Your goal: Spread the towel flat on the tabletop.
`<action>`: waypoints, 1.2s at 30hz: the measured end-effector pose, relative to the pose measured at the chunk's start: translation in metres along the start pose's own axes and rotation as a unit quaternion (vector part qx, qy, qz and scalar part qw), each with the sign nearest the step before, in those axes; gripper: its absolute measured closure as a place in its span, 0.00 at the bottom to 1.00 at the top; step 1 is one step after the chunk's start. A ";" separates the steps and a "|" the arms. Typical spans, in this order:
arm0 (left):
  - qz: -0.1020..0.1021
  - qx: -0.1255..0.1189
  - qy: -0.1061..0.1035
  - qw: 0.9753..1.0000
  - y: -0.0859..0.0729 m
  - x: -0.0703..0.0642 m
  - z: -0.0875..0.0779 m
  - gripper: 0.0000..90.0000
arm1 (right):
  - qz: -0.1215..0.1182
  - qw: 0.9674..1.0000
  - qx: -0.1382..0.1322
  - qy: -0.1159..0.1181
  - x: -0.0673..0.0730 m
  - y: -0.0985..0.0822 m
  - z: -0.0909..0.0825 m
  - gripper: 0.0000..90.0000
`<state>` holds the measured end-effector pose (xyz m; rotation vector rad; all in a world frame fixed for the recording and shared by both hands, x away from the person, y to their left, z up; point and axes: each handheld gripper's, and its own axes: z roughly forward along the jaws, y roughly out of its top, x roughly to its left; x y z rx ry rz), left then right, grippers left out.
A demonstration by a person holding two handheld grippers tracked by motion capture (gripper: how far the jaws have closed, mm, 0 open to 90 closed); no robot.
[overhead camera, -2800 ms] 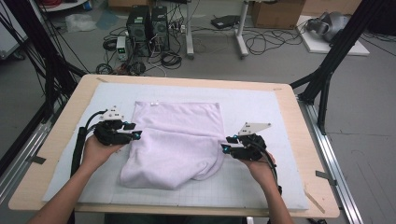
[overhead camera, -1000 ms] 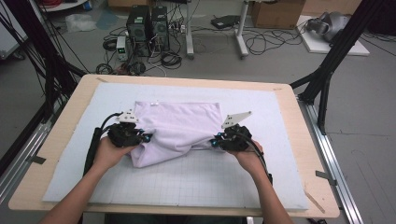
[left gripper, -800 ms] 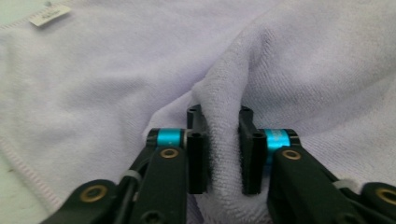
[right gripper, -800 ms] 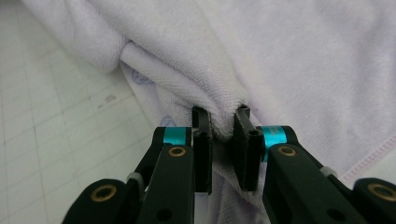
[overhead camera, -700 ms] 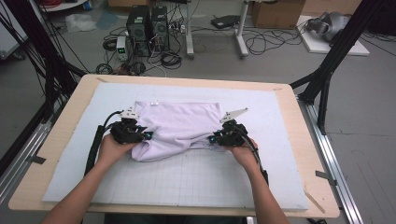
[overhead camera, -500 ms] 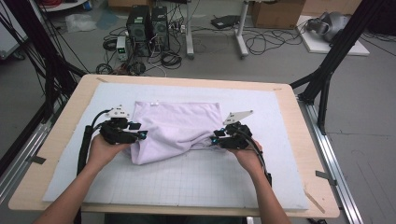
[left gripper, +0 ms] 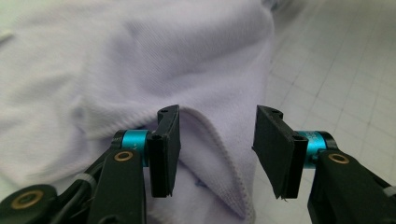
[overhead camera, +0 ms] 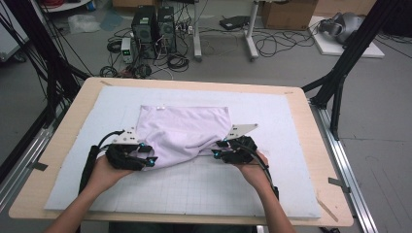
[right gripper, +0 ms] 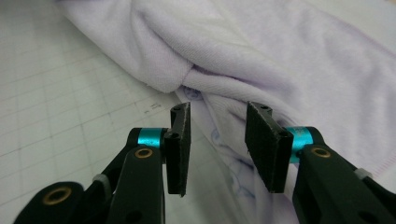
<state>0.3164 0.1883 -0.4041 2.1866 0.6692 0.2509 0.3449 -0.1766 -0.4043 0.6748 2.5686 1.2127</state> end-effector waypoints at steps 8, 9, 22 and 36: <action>-0.003 0.030 0.014 0.999 -0.005 0.008 0.032 0.72 | 0.008 1.000 0.014 -0.014 -0.002 0.006 0.045 0.68; -0.002 0.030 0.012 0.999 -0.005 0.009 0.031 0.79 | 0.006 1.000 0.021 -0.019 -0.002 0.006 0.050 0.72; -0.016 -0.067 0.009 0.998 0.014 0.009 -0.035 0.94 | -0.006 1.000 -0.005 0.005 -0.001 0.004 0.004 0.92; -0.016 -0.079 0.030 0.996 0.026 0.009 -0.055 0.94 | -0.013 0.999 -0.037 -0.021 -0.004 0.004 -0.087 0.93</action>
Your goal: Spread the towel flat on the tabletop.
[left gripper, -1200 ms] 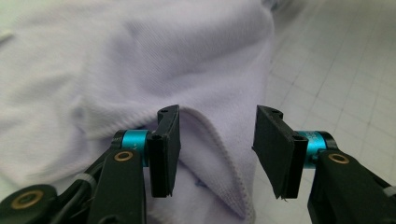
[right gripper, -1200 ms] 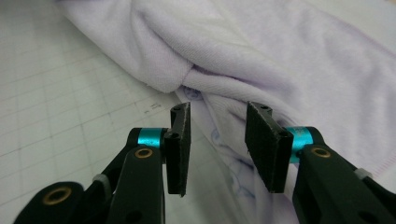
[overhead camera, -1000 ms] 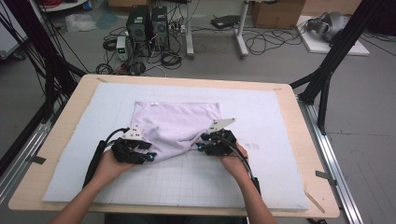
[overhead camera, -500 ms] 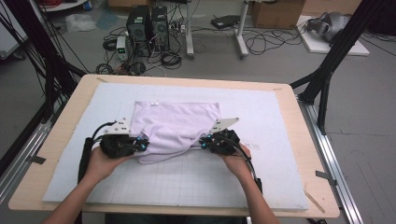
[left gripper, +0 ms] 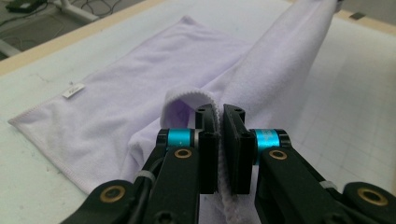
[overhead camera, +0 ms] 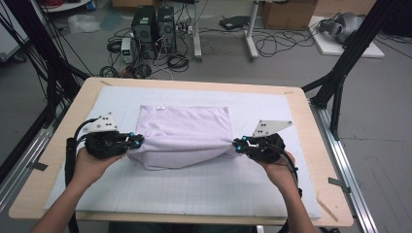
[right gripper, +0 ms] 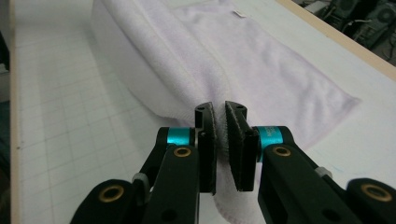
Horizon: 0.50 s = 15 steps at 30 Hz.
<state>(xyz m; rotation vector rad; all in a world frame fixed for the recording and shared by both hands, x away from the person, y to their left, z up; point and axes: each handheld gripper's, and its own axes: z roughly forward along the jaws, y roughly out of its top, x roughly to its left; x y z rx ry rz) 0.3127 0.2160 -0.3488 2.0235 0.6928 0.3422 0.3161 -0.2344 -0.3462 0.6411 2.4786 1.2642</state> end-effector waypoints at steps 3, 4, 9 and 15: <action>0.001 0.029 0.025 0.999 -0.004 0.008 0.028 0.94 | 0.013 0.999 0.029 -0.008 -0.010 -0.006 0.012 0.92; -0.008 0.041 0.027 0.999 -0.007 0.014 0.038 0.94 | 0.019 0.999 0.042 -0.009 -0.014 -0.009 0.022 0.92; -0.023 0.095 0.047 0.994 -0.020 0.032 0.078 0.93 | 0.042 0.996 0.078 -0.012 -0.030 -0.021 0.055 0.92; -0.028 0.088 0.048 0.995 -0.020 0.035 0.073 0.83 | 0.068 0.994 0.081 -0.015 -0.041 -0.030 0.070 0.82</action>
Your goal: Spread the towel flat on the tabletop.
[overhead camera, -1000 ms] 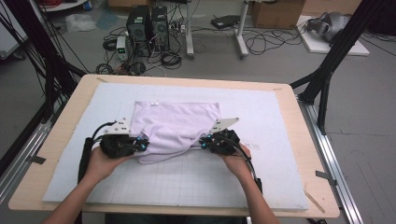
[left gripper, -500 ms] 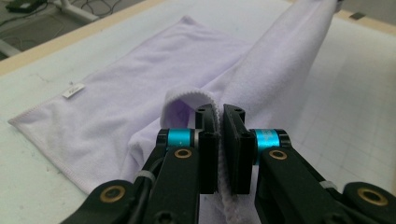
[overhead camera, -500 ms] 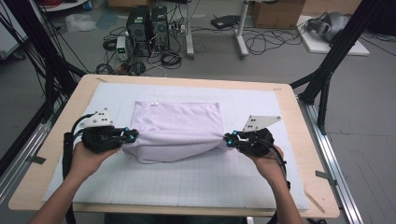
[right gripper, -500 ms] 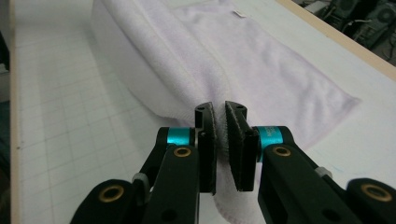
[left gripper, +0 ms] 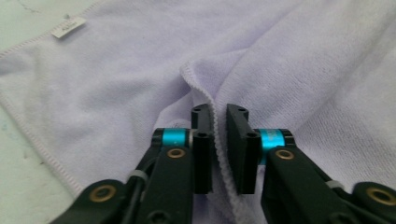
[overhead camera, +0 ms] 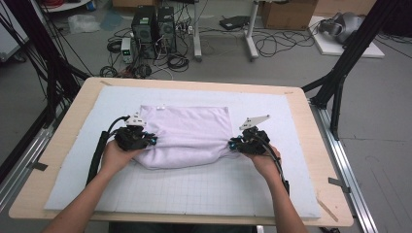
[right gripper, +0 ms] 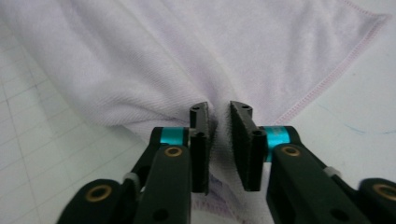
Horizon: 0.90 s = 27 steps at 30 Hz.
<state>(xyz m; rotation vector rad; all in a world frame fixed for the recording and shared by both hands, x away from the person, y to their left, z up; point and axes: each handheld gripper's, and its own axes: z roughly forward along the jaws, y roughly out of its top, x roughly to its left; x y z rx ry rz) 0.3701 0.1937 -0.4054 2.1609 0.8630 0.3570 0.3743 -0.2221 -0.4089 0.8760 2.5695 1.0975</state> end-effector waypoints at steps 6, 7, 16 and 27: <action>0.000 -0.038 0.013 0.999 -0.002 0.000 -0.039 0.60 | -0.023 0.999 -0.042 -0.018 0.019 0.005 -0.027 0.70; 0.005 -0.037 0.014 0.999 -0.004 -0.001 -0.046 0.58 | -0.026 0.998 -0.050 -0.020 0.023 0.005 -0.032 0.68; 0.035 -0.044 -0.003 0.998 -0.031 -0.015 -0.070 0.56 | -0.045 0.994 -0.097 -0.001 0.051 0.005 -0.051 0.62; 0.050 0.027 -0.047 0.997 -0.049 -0.022 -0.011 0.65 | -0.068 0.995 -0.051 0.048 0.083 -0.003 0.017 0.60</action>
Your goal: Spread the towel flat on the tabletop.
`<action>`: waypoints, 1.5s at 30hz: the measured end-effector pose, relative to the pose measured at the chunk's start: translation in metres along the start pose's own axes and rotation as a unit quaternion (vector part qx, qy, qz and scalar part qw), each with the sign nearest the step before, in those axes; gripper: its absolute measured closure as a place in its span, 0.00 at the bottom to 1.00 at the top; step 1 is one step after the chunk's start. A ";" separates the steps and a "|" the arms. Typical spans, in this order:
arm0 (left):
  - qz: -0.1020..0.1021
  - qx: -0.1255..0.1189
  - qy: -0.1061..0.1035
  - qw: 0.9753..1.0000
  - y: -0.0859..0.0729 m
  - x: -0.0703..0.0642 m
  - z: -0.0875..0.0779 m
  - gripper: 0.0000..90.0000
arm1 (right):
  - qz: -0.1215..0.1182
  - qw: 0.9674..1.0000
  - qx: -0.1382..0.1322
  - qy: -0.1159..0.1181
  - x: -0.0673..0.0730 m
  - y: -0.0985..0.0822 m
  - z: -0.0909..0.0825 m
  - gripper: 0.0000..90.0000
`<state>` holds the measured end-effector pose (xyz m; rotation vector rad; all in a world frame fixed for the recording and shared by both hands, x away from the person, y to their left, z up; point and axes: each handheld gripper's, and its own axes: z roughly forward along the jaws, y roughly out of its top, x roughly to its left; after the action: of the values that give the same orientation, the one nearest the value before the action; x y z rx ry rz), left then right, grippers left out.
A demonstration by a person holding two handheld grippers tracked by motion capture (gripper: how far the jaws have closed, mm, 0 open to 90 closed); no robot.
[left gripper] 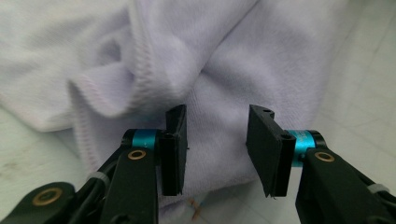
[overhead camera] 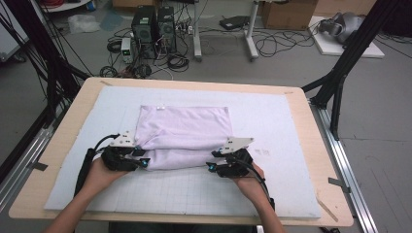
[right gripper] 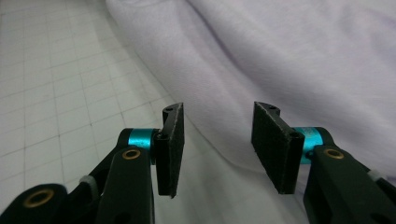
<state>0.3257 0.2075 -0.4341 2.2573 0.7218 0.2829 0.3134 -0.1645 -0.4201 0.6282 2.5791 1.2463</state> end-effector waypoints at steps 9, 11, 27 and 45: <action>0.008 -0.002 -0.014 1.000 0.003 -0.006 0.001 0.96 | -0.013 1.000 0.028 -0.003 -0.004 -0.001 0.028 0.88; 0.001 -0.003 -0.024 1.000 0.004 -0.007 -0.003 0.97 | -0.009 1.000 0.027 0.011 -0.005 -0.002 0.025 0.93; 0.038 -0.098 -0.068 0.992 0.022 -0.059 -0.073 0.97 | -0.055 0.998 -0.021 0.033 0.021 0.019 -0.077 0.94; -0.047 -0.043 0.004 0.998 0.035 0.009 0.021 0.96 | 0.068 0.998 0.018 0.000 -0.067 0.008 0.003 0.91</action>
<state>0.3560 0.1807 -0.4239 2.1352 0.8030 0.2733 0.3760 -0.1885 -0.4159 0.8227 2.6025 1.2408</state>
